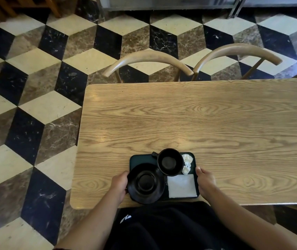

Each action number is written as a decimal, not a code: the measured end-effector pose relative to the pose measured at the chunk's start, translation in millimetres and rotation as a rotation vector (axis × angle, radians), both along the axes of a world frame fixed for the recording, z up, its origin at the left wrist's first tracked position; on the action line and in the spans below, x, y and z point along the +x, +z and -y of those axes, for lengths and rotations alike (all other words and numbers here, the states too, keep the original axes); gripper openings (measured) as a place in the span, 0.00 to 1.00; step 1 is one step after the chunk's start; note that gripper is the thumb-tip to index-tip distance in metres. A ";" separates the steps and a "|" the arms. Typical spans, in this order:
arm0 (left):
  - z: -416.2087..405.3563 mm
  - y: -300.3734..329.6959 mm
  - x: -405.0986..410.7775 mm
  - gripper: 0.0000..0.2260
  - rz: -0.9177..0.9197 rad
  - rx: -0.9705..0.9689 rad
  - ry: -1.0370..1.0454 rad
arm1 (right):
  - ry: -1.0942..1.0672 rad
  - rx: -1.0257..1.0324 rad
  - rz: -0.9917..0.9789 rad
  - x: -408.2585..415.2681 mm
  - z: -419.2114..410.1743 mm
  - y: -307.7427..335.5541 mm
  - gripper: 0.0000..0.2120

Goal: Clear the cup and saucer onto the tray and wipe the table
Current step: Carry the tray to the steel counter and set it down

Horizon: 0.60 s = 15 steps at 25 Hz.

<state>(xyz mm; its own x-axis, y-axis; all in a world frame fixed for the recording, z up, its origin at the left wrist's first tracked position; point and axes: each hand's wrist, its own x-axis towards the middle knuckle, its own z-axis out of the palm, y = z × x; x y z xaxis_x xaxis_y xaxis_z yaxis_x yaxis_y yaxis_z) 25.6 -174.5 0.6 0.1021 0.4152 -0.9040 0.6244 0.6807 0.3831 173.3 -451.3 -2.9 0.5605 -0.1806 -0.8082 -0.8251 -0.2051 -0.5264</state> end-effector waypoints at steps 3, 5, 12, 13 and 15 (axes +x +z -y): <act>-2.7 0.1 -4.4 0.12 0.005 0.007 -0.002 | 0.004 0.021 0.009 -6.3 -0.7 3.1 0.14; -5.0 0.6 -7.1 0.11 0.011 0.003 0.005 | 0.010 0.022 0.024 -8.6 -2.1 7.7 0.13; -18.4 6.3 -28.2 0.07 0.050 0.009 0.012 | 0.075 0.020 0.083 -21.1 -11.0 16.1 0.16; -20.5 7.6 -31.8 0.06 0.054 0.013 0.012 | 0.087 0.016 0.086 -22.6 -12.8 17.6 0.17; -24.3 10.8 -41.3 0.05 0.072 0.017 0.012 | 0.095 0.024 0.093 -26.4 -18.6 21.8 0.16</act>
